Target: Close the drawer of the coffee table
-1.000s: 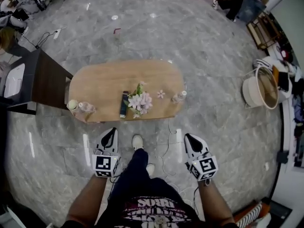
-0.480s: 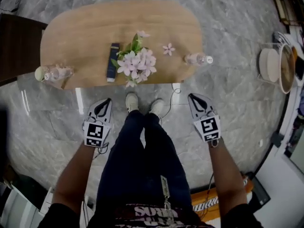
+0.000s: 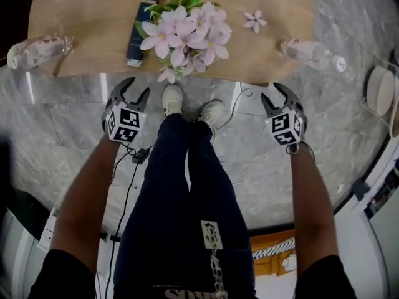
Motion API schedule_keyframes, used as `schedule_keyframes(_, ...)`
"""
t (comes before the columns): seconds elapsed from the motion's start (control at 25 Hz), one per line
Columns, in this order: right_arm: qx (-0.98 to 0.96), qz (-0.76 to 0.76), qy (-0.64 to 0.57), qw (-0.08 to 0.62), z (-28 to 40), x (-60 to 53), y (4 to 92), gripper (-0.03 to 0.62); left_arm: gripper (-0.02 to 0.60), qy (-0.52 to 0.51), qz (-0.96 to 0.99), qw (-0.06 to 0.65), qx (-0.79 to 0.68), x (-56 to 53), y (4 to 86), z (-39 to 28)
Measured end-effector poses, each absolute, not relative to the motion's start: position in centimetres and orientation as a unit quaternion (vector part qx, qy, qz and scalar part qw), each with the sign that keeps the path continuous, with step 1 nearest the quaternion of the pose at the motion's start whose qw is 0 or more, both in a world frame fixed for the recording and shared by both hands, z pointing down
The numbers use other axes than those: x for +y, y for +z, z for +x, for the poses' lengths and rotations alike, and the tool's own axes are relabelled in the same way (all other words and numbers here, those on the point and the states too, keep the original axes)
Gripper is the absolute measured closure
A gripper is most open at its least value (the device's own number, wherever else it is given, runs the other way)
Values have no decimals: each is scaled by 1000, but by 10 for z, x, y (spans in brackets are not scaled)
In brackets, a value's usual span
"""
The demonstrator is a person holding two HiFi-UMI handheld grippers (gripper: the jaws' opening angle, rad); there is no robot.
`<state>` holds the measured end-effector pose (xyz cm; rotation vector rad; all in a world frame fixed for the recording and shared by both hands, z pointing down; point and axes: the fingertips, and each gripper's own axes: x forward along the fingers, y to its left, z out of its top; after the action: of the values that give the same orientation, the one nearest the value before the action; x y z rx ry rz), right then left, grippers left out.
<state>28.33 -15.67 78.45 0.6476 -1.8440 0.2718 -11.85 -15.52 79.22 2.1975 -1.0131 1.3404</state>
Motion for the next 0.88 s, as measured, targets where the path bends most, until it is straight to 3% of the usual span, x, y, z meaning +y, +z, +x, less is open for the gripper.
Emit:
schedule_keyframes(0.12,-788,244,77,560,276,-162,805,378,333,481,778,146,-378,-178,804,-122)
schedule_keyframes(0.36,-803,213,6,557,265,-174,816,383,333,465,794,146,-364,-189,819,-97)
schedule_keyframes(0.44,-805,215,1,554,266,-177,816,467,328,456,788,155,-383,-192,820,-92)
schedule_keyframes(0.88,-816,186,18,547,268,-163,815,476,417,492,758,141,-404,-185,819,-98)
